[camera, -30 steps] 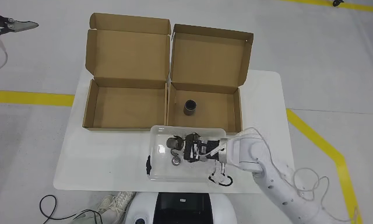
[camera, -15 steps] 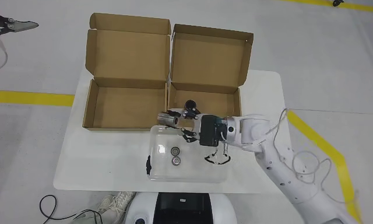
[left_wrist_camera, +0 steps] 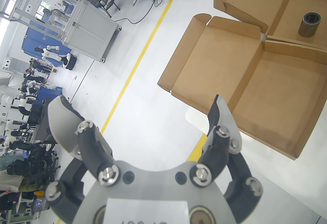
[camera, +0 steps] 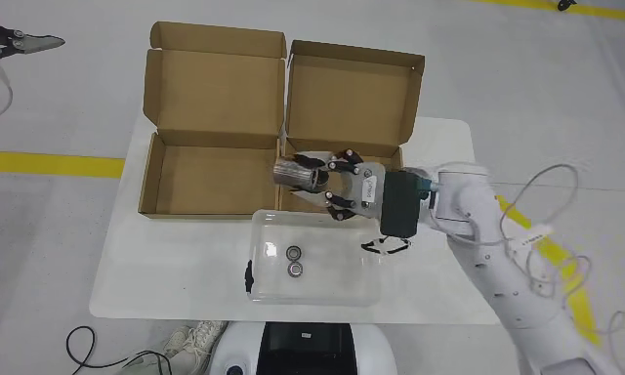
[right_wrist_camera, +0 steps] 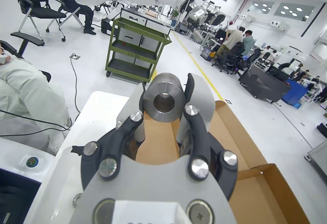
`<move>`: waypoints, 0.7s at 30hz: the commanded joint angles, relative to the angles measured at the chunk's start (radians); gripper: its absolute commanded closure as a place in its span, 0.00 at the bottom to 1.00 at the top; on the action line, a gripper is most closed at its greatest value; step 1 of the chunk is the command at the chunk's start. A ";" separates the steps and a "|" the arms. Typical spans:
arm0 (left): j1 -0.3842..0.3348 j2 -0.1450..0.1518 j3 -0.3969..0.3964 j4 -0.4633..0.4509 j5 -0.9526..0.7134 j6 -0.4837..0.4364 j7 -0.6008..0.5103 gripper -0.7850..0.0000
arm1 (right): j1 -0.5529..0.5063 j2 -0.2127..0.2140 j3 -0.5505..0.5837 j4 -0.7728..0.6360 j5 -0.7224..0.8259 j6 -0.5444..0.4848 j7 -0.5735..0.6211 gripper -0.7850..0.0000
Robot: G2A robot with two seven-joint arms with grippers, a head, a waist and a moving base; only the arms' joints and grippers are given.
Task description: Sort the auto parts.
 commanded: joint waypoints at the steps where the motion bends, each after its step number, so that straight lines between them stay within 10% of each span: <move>1: 0.000 0.000 0.000 0.000 0.000 0.000 0.000 0.00 | 0.013 0.000 0.012 -0.011 0.027 -0.006 0.010 1.00; 21: 0.000 0.000 0.000 0.000 0.000 0.000 0.000 0.00 | 0.076 -0.009 0.062 -0.055 0.125 0.048 0.056 1.00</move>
